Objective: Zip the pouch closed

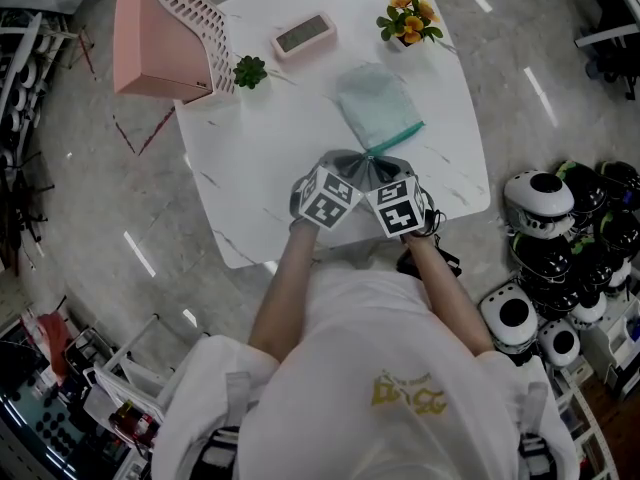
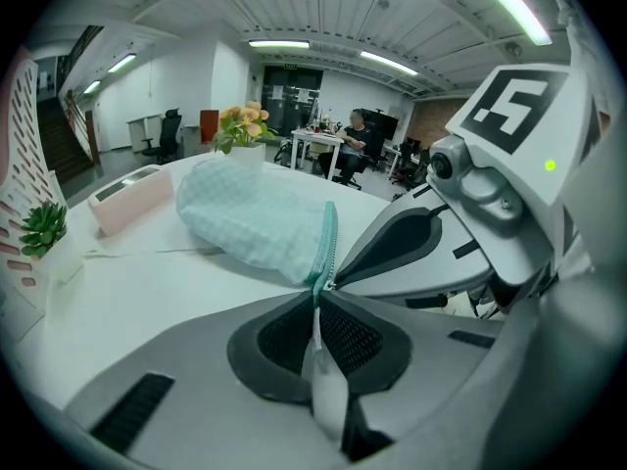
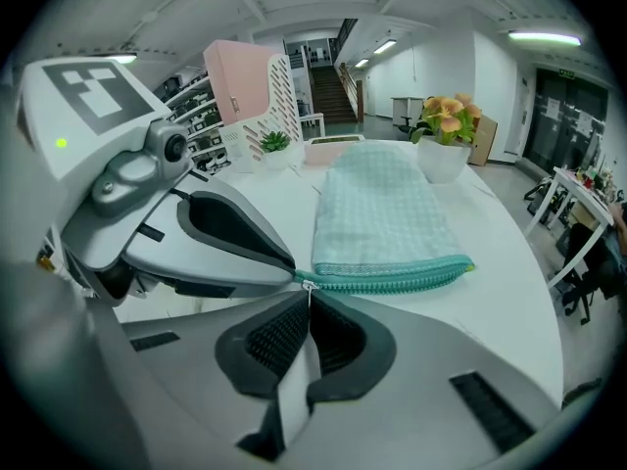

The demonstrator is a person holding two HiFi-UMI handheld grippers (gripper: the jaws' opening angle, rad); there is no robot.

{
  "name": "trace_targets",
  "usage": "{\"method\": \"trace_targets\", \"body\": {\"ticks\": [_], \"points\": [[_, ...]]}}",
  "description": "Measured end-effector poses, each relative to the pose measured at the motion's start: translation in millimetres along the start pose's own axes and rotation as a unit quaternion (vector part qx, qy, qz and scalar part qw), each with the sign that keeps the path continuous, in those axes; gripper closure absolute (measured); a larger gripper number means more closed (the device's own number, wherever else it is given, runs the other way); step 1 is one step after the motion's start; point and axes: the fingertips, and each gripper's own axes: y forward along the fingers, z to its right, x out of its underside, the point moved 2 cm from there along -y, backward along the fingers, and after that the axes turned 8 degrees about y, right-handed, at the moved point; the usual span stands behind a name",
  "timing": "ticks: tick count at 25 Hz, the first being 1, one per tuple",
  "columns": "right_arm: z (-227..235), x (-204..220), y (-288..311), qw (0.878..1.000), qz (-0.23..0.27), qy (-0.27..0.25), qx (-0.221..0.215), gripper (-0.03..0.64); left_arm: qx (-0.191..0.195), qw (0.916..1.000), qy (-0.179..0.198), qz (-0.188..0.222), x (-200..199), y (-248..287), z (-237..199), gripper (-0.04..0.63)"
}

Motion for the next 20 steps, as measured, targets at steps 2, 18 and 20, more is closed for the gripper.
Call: {"method": "trace_targets", "body": {"ticks": [2, 18, 20], "points": [[0.3, -0.1, -0.7, 1.000, 0.000, -0.003, 0.000, 0.598, 0.001, 1.0000, -0.003, -0.001, -0.6, 0.2, 0.1, 0.557], [-3.5, -3.7, -9.6, 1.000, 0.018, -0.024, -0.003, 0.600, 0.006, 0.9994, -0.030, 0.015, -5.2, -10.0, 2.2, 0.560], [-4.2, -3.6, -12.1, 0.999, 0.022, -0.024, -0.005, 0.600, 0.006, 0.9994, -0.030, 0.016, -6.0, -12.1, 3.3, 0.560]]}}
